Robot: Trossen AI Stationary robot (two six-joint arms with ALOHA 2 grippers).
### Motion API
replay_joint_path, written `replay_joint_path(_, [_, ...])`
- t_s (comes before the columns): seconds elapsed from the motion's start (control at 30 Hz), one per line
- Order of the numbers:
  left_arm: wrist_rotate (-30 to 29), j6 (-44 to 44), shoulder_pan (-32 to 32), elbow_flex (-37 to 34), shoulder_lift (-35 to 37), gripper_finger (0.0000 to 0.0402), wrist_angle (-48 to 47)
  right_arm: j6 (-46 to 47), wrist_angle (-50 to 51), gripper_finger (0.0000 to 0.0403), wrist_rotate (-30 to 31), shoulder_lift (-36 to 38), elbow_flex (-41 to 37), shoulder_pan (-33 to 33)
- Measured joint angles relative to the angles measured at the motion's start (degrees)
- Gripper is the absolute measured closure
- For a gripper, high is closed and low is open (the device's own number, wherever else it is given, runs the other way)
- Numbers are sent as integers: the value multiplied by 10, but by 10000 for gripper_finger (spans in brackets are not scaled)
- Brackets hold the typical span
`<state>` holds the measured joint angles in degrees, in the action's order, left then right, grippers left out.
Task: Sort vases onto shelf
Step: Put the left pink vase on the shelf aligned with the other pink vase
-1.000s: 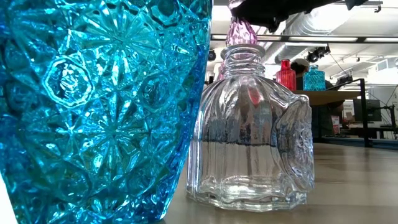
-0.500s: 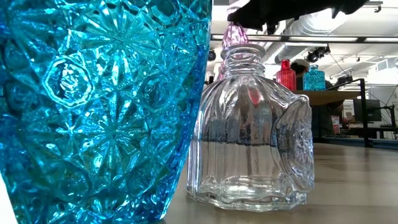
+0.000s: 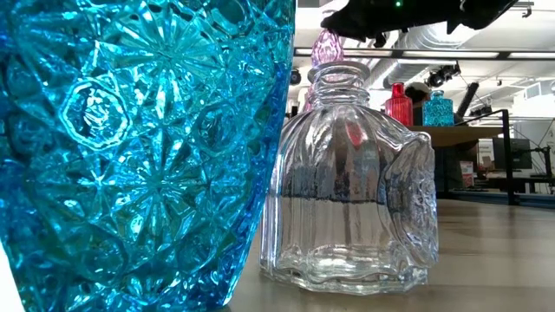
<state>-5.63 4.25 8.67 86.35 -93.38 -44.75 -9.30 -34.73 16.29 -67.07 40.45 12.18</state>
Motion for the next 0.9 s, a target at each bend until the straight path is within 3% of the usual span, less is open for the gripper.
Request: replay_joint_path(0.9, [-12,0,0,0,0,312,-22,33,-57,320,-19,-129,0,75])
